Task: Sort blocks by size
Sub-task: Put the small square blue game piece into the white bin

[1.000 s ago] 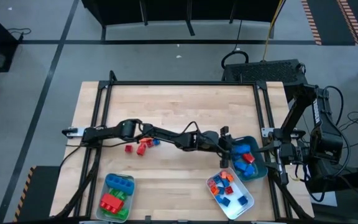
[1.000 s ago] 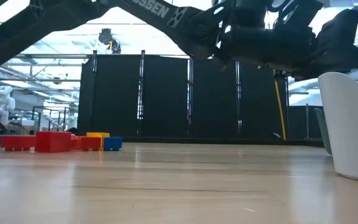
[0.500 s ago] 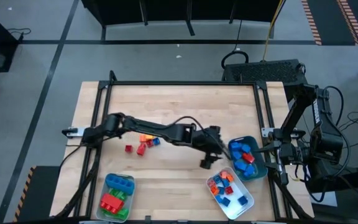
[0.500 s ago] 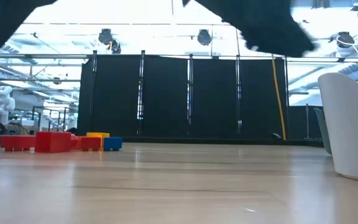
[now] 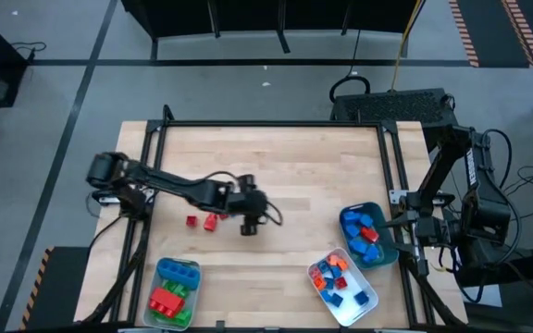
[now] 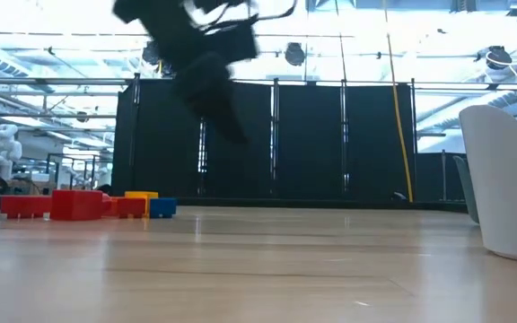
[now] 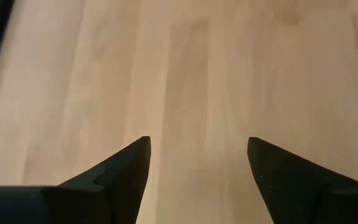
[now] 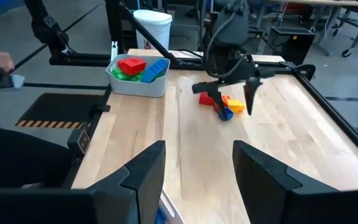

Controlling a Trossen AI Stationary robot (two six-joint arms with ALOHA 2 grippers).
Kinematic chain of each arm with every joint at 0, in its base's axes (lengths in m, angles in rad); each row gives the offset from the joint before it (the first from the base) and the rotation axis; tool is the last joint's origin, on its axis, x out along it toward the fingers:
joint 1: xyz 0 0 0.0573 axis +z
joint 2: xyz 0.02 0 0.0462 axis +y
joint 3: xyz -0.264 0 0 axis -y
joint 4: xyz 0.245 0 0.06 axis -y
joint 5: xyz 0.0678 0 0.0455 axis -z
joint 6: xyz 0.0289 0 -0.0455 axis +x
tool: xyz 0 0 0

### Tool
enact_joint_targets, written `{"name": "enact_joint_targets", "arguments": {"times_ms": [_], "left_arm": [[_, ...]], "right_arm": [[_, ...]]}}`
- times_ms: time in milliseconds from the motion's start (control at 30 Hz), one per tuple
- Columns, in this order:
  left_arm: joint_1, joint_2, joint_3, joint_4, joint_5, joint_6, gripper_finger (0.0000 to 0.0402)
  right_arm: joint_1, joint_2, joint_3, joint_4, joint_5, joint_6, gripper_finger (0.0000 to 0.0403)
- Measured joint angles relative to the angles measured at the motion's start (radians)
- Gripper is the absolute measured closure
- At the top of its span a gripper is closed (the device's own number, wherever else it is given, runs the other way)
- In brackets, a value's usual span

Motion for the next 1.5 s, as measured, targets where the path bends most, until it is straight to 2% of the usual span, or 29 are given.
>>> {"name": "enact_joint_targets", "arguments": {"times_ms": [133,267,767,933,1167,1367,1500], "left_arm": [[-0.005,-0.097,-0.193,0.073,-0.010,-0.127,0.0132],[-0.005,-0.146,-0.315,0.144,-0.021,-0.222,0.0132],[-0.051,-0.142,-0.516,0.194,-0.041,-0.479,0.0132],[-0.052,-0.142,-0.526,0.218,-0.052,-0.488,0.0163],[-0.047,-0.137,-0.530,0.272,-0.080,-0.421,0.0259],[-0.049,-0.137,-0.522,0.334,-0.092,-0.446,0.0259],[-0.082,-0.137,-0.468,0.456,-0.073,-0.418,0.0259]], "right_arm": [[0.000,0.000,0.000,-0.002,0.008,-0.006,0.0232],[0.000,0.000,0.000,-0.002,0.010,-0.006,0.0232],[0.000,0.000,0.000,0.000,0.015,0.003,0.0232],[0.000,0.000,0.000,0.000,0.051,-0.005,0.0232],[0.000,0.000,0.000,0.000,0.057,0.022,0.0232],[0.000,0.000,0.000,0.008,0.057,0.028,0.0232],[0.000,0.000,0.000,0.008,0.057,0.027,0.0232]]}}
